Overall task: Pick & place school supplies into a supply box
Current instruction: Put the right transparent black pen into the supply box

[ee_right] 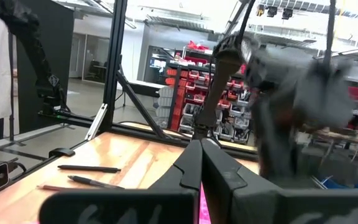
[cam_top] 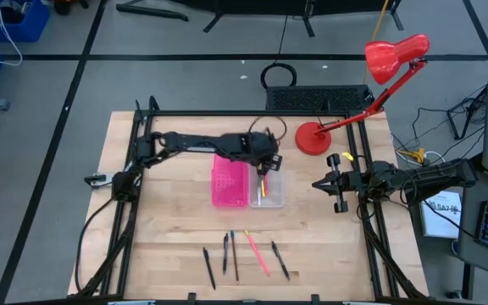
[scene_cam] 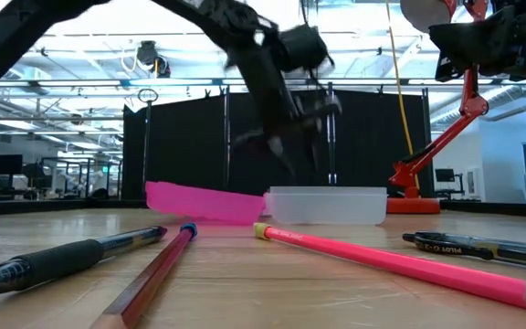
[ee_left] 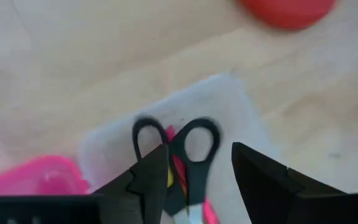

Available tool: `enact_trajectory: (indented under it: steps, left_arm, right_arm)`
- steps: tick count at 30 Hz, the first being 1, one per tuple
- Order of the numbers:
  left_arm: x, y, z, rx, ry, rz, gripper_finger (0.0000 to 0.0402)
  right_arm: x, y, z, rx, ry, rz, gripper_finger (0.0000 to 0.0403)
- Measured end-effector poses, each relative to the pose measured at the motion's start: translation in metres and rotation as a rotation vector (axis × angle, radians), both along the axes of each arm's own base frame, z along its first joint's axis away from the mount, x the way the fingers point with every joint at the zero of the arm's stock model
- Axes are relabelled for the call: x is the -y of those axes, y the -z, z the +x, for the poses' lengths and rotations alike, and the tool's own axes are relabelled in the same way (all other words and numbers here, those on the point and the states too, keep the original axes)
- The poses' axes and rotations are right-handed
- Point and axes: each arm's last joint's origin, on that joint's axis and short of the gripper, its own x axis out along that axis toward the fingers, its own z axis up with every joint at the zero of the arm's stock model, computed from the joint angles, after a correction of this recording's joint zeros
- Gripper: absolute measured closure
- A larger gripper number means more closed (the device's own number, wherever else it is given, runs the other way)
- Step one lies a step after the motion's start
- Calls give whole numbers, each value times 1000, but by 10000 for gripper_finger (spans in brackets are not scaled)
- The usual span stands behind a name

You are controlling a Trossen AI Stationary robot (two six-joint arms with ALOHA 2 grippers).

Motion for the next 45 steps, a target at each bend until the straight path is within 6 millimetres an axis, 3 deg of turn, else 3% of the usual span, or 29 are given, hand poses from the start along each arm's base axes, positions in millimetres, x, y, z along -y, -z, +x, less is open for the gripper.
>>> enact_trajectory:
  steps: [4,8,12,16,21,26,32,34,36,40,45]
  left_arm:
    - [6,-59,-28,-11,76,141,219]
    - [20,-109,-77,-143,42,277,234]
    - [41,-148,-130,-251,-8,348,301]
    - [69,-170,-172,-299,-2,455,386]
    - [101,-168,-209,-254,179,547,394]
    - [115,-154,-236,-47,295,725,397]
    - [117,-138,-250,364,872,881,397]
    - [118,-133,-256,491,967,942,399]
    - [113,-125,-261,524,943,1008,398]
    - [102,-106,-276,408,851,1050,399]
    - [102,-107,-316,503,784,981,398]
  right_arm:
    - [0,0,0,0,-2,5,403]
    - [0,-2,0,8,-18,79,403]
    - [0,-3,-1,19,-27,116,403]
    - [0,-3,-1,16,-27,120,403]
    - [0,-4,-1,23,-28,122,403]
    - [0,-4,-1,23,-29,123,403]
    - [0,-4,-1,16,-40,173,403]
    - [0,-4,-1,15,-40,173,403]
    - [0,-4,-1,15,-40,172,403]
    - [0,-2,0,-3,-33,145,403]
    - [0,0,0,-21,-35,151,403]
